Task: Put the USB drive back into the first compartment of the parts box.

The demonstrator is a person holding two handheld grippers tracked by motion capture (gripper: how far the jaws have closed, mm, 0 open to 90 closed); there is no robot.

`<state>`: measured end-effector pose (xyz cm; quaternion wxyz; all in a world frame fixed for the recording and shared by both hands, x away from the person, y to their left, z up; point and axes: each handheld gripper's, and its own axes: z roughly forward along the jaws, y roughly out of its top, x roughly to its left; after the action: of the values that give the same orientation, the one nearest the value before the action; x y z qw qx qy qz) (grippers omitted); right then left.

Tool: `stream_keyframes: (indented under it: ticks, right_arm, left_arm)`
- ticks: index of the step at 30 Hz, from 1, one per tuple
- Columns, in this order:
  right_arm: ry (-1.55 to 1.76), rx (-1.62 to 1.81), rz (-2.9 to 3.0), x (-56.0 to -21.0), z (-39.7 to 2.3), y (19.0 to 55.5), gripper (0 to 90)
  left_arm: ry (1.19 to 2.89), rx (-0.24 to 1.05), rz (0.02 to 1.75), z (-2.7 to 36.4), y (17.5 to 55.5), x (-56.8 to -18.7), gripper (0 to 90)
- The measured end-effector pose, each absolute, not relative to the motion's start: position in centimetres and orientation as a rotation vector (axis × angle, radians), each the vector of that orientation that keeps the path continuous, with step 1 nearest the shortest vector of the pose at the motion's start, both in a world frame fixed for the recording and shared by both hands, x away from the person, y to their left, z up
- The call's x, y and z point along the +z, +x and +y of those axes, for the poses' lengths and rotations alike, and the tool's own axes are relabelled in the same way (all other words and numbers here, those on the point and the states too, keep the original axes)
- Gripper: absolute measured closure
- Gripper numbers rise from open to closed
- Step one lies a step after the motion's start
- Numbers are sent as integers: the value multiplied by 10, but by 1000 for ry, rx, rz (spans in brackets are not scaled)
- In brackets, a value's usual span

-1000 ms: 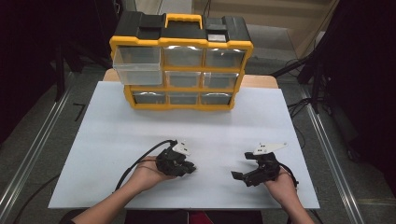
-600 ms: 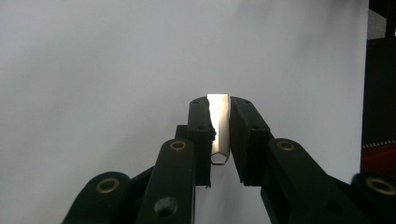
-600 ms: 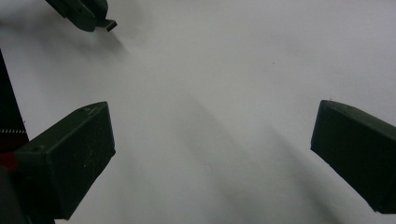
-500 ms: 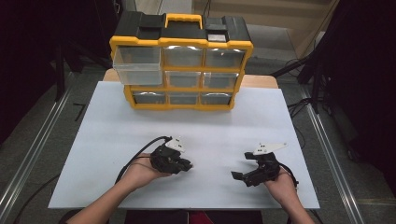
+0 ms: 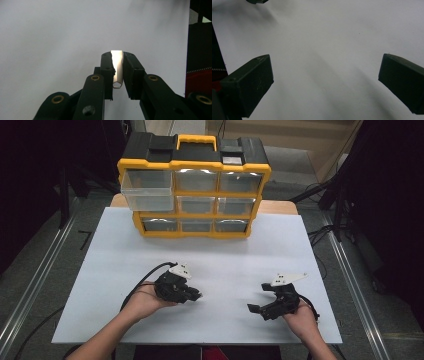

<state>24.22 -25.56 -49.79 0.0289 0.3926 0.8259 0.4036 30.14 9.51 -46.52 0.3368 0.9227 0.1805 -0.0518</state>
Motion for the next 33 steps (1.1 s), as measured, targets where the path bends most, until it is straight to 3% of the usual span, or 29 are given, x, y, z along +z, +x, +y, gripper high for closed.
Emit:
stream_keyframes:
  ticks: [33]
  right_arm:
    - [1205,1263,2544,-497,-256,242,0]
  left_arm:
    - [2376,-135,524,135,320,-452,797]
